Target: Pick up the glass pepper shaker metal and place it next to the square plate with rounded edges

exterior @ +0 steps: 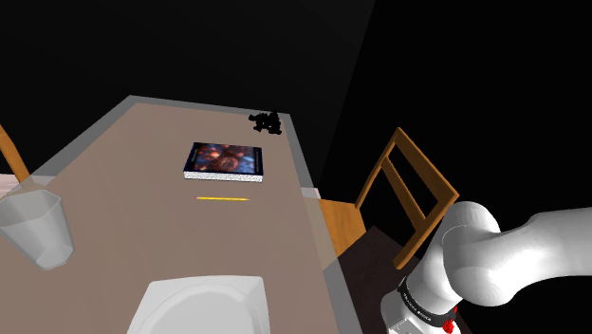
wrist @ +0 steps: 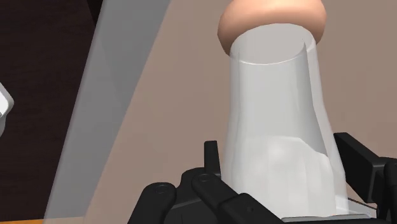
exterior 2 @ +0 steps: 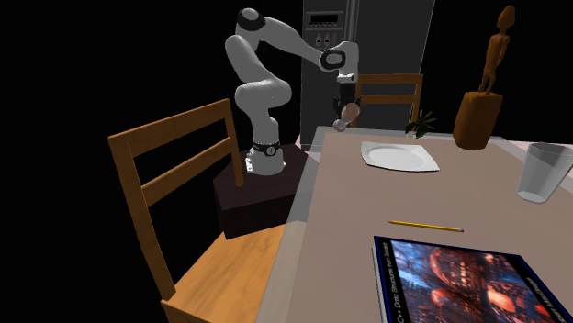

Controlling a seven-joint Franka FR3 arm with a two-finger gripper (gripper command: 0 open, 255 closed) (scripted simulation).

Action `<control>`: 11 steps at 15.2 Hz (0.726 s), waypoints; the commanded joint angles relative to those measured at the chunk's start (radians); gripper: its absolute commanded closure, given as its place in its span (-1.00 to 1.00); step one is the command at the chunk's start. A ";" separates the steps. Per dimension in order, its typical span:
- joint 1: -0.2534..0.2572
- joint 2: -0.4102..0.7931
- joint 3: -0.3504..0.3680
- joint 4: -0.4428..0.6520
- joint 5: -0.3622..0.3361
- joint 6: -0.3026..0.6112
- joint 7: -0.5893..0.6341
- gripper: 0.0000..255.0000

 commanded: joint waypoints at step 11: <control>0.151 -0.128 -0.115 0.080 -0.011 -0.190 -0.050 1.00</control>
